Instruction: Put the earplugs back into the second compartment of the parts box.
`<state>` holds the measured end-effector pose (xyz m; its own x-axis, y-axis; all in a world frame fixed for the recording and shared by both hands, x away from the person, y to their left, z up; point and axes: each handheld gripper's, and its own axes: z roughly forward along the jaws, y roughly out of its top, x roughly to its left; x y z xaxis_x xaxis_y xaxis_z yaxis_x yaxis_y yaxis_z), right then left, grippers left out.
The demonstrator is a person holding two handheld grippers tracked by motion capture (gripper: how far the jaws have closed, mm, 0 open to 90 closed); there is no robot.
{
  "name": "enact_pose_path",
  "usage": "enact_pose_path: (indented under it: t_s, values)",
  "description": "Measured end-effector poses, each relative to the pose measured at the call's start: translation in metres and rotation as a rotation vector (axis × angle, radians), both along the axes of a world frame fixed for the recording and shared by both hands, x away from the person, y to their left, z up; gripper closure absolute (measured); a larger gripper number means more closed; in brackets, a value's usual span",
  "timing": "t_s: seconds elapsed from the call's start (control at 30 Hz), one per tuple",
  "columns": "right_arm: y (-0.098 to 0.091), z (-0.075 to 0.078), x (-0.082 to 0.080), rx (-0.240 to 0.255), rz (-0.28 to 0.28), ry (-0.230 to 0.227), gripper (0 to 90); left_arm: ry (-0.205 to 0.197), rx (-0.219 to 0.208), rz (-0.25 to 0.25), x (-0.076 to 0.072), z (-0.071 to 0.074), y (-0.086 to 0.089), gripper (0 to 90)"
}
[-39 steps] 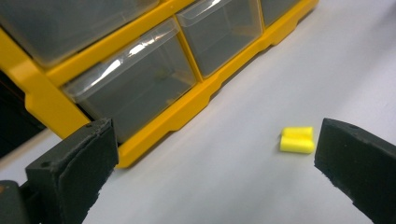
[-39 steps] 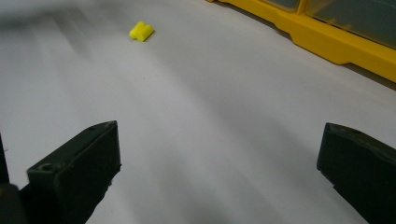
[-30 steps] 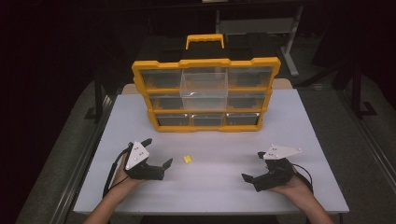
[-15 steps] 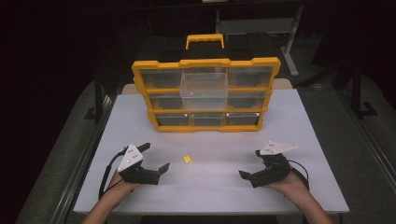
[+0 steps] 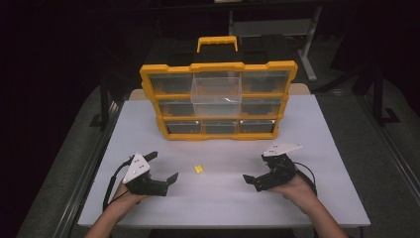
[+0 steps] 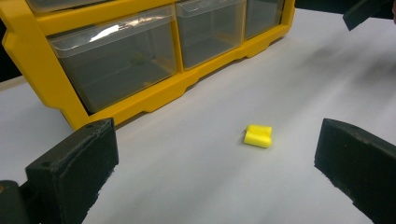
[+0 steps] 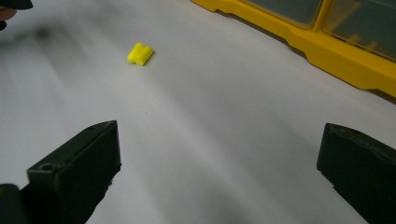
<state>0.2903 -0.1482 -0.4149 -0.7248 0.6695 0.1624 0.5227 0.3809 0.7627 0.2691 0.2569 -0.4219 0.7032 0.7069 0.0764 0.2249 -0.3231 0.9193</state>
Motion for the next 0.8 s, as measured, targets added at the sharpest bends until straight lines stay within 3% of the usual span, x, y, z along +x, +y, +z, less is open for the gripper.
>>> enact_pose_path:
  t_s: [0.53, 0.8]
  values:
    - [0.028, 0.007, 0.016, 0.007, 0.032, 0.014, 2.1, 0.001, -0.007, -0.001, 0.0, 0.001, 0.002, 0.0]
    - [0.039, 0.01, 0.024, 0.014, 0.041, 0.008, 8.8, 0.006, 0.003, -0.009, 0.0, 0.0, 0.001, 0.0]
